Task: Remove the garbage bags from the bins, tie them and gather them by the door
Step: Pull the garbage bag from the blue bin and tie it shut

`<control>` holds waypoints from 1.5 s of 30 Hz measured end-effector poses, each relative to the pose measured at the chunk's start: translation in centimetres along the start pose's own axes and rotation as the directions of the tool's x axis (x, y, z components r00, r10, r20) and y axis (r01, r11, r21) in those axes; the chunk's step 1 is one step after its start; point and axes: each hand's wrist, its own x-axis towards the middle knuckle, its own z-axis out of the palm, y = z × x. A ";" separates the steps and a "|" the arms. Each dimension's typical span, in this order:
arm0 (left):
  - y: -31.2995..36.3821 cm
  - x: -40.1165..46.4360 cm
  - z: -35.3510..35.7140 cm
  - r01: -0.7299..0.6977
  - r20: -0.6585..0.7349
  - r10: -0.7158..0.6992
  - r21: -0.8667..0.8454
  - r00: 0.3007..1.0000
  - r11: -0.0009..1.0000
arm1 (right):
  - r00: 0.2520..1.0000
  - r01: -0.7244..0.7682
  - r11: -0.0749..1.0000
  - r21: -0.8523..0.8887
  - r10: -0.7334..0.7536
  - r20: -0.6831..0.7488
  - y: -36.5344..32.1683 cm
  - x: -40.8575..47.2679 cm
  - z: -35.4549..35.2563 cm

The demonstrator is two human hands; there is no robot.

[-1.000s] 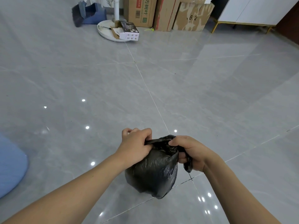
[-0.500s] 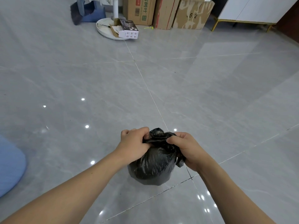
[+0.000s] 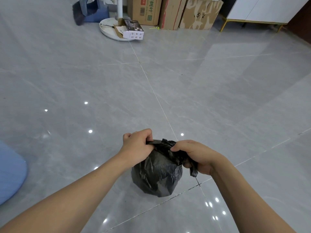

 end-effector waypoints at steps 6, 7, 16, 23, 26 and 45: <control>-0.2 1.1 0.7 0.044 0.011 -0.044 0.016 0.999 0.999 | 1.000 -0.007 0.997 0.080 0.008 -0.004 0.1 0.5 0.1; -0.3 1.3 0.8 0.049 0.012 -0.050 0.019 0.999 0.999 | 0.999 0.017 0.997 0.076 -0.015 -0.031 0.2 0.6 0.1; -0.4 1.1 0.8 0.037 0.042 -0.037 0.004 0.998 0.999 | 0.981 0.107 0.994 0.020 -0.103 -0.167 1.0 0.8 -0.4; -0.1 1.4 0.5 0.035 0.024 -0.035 0.011 0.999 0.999 | 0.985 0.051 0.977 -0.206 -0.083 -0.150 0.4 0.7 -0.2; 0.5 1.3 0.2 0.049 0.000 -0.049 0.009 0.999 0.999 | 0.998 -0.056 0.987 -0.152 0.052 -0.030 0.1 0.4 -0.3; 1.5 -4.0 -1.9 -0.237 -0.081 0.241 0.056 0.967 0.970 | 0.975 0.114 0.975 0.192 -0.072 -0.212 0.9 1.2 -0.1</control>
